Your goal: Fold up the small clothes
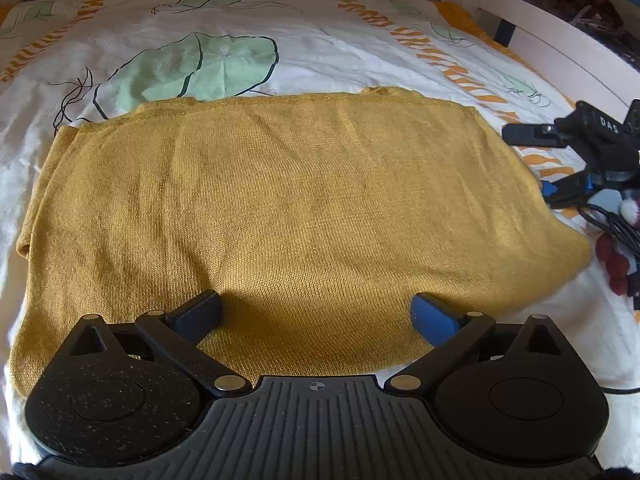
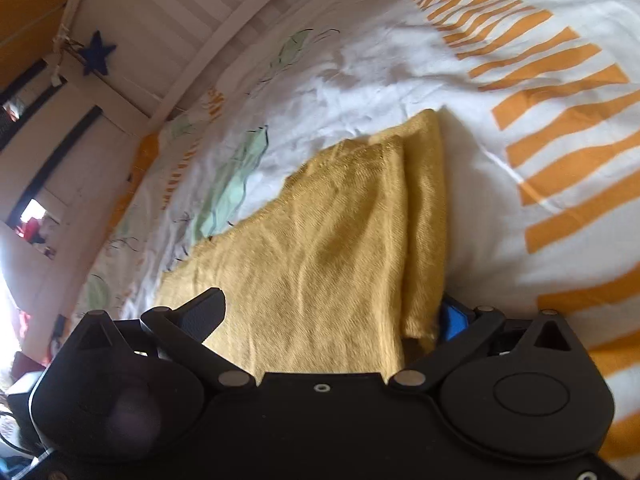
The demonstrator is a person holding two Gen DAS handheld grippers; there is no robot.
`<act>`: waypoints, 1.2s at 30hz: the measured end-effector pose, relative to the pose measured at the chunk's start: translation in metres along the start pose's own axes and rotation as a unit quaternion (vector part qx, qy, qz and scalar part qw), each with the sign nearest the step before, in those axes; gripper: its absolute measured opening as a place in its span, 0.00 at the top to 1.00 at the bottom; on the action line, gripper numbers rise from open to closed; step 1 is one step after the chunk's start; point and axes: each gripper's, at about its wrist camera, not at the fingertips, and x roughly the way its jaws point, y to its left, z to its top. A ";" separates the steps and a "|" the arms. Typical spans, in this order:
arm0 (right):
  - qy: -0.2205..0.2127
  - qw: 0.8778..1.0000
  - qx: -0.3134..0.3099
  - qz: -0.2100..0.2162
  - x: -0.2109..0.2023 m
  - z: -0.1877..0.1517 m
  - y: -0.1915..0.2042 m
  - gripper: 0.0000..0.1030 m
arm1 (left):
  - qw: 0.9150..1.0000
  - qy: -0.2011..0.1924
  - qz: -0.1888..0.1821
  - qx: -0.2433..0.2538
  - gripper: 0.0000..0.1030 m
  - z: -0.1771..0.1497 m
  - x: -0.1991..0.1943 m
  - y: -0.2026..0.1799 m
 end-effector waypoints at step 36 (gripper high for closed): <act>0.032 0.997 0.025 0.070 0.008 0.014 -0.015 0.00 | 0.990 0.074 0.087 -0.088 0.01 0.123 0.076 0.035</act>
